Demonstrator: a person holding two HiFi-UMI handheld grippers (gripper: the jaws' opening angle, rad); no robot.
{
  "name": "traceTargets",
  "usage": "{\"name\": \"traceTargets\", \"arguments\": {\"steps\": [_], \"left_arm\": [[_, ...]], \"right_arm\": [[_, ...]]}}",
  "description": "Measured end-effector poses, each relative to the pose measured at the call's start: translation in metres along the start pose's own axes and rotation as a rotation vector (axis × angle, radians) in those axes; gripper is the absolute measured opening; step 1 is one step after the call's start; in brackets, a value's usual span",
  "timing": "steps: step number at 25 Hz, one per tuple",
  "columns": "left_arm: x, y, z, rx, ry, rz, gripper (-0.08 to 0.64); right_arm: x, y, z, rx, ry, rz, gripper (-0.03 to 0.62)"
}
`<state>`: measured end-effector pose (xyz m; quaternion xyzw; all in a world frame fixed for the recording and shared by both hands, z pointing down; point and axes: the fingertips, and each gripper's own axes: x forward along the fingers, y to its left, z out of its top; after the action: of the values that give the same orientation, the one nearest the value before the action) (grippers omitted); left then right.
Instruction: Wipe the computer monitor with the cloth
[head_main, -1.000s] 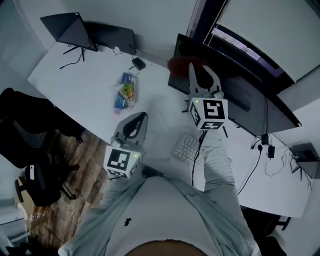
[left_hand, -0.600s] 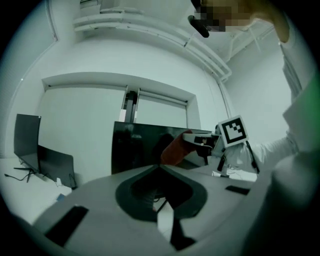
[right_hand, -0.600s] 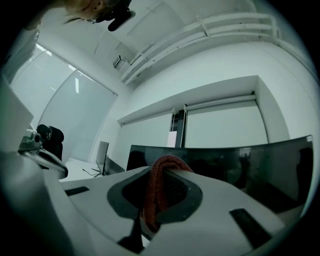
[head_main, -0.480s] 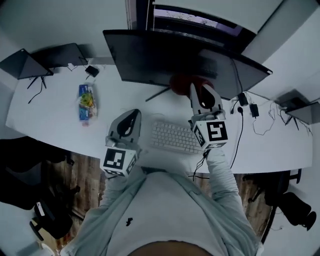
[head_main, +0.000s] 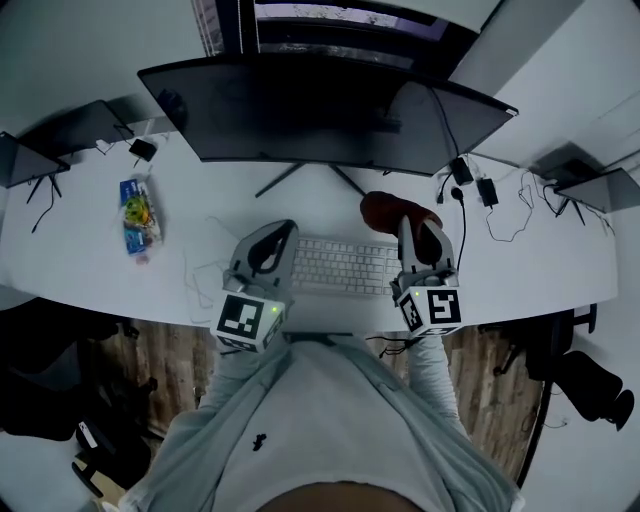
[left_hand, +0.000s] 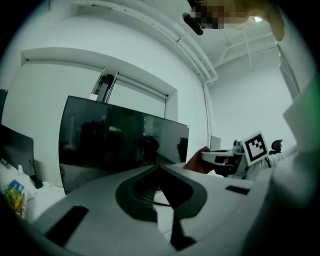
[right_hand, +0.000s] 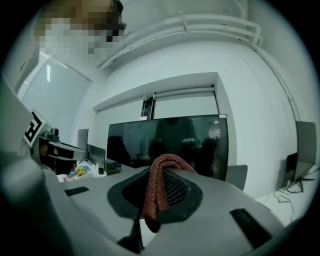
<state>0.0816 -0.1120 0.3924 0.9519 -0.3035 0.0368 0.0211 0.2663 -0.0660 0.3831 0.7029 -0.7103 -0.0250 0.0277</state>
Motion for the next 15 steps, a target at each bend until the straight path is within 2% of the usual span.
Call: {"name": "traceTargets", "arguments": {"steps": [5,10,15], "left_arm": [[0.013,0.002,-0.011,-0.002,0.028,-0.022,0.020],[0.020,0.012,-0.018,0.014,0.055,-0.023,0.020],[0.022,0.020,-0.020,0.023,0.068,-0.022,0.020]], "right_arm": [[-0.006,-0.003,-0.028,-0.004,0.060,-0.007,0.038],[-0.003,0.007,-0.047,-0.087,0.129,0.012,0.038],[-0.003,0.011,-0.050,-0.048,0.123,0.008,0.037]]}}
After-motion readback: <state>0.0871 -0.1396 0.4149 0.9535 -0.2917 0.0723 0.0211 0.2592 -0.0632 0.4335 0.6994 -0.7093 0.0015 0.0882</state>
